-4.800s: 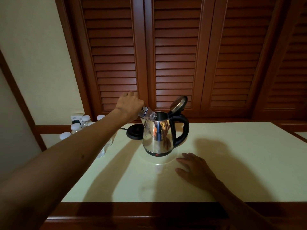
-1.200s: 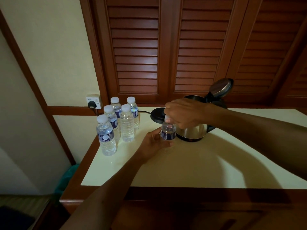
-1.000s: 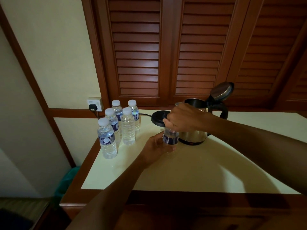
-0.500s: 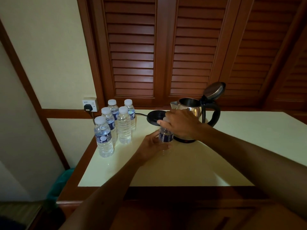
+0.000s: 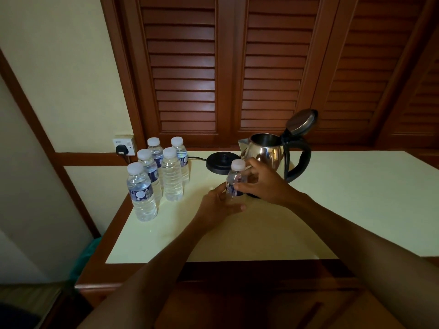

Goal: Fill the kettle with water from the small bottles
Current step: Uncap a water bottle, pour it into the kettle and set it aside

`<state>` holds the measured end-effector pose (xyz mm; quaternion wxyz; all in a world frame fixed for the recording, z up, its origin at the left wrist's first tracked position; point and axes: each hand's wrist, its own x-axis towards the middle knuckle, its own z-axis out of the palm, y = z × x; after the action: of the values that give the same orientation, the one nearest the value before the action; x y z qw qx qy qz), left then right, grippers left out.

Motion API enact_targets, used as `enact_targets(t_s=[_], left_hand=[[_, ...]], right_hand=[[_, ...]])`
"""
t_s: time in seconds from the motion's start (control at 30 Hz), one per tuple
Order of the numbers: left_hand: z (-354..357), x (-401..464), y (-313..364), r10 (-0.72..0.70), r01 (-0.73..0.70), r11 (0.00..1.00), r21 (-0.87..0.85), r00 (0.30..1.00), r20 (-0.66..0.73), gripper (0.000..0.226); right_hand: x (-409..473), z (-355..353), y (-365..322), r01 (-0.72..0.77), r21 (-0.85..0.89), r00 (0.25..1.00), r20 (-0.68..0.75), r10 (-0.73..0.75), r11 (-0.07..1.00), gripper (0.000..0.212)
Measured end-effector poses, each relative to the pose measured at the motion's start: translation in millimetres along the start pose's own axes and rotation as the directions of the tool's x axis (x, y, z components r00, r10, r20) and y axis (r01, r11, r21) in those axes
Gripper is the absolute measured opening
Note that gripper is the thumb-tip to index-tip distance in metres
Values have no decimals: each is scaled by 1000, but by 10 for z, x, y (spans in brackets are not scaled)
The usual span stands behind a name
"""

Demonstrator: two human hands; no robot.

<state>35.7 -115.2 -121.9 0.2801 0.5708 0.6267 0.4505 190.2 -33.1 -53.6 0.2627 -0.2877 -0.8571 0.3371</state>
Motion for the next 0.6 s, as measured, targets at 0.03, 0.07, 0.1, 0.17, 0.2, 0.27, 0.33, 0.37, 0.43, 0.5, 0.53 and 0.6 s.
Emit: enact_targets(t_s=[0.03, 0.07, 0.1, 0.17, 0.2, 0.27, 0.33, 0.37, 0.43, 0.5, 0.53, 0.6], left_hand=[[18, 12, 18, -2, 0, 999, 54, 1000, 26, 67], [40, 27, 32, -2, -4, 995, 103, 998, 58, 75], [72, 40, 57, 5, -19, 990, 142, 995, 97, 82], [176, 73, 128, 36, -70, 978, 197, 984, 172, 88], [249, 92, 174, 62, -108, 969, 223, 977, 202, 88], [433, 136, 309, 98, -160, 956, 248, 965, 245, 86], [670, 184, 451, 120, -183, 957, 225, 956, 269, 88], [801, 210, 523, 120, -185, 956, 229, 955, 272, 88], [1062, 283, 641, 91, -167, 949, 267, 957, 276, 87], [1336, 390, 750, 80, -173, 938, 301, 951, 298, 85], [1474, 451, 809, 80, -182, 931, 317, 948, 309, 84], [1775, 615, 937, 98, -214, 910, 356, 944, 316, 81]], right_hand=[[-28, -21, 21, -1, 9, 1000, 1, 1, 1000, 62], [-71, -57, 32, -5, 7, 1000, -2, 5, 1000, 62], [-116, -90, 55, -14, 6, 1000, -9, 14, 1000, 62], [-224, -188, 130, -22, 25, 998, -50, 23, 999, 65], [-288, -249, 182, -23, 23, 996, -81, 25, 999, 65], [-436, -420, 296, -58, 16, 990, -130, 60, 998, 60], [-623, -653, 431, -116, 27, 979, -168, 119, 993, 59], [-719, -788, 518, -138, 32, 973, -184, 142, 990, 59], [-907, -1087, 719, -179, 34, 958, -223, 182, 983, 60], [-1077, -1406, 955, -215, 16, 936, -283, 211, 976, 61], [-1149, -1563, 1086, -232, 0, 924, -313, 220, 973, 59], [-1273, -1900, 1363, -259, -30, 902, -366, 230, 965, 57]])
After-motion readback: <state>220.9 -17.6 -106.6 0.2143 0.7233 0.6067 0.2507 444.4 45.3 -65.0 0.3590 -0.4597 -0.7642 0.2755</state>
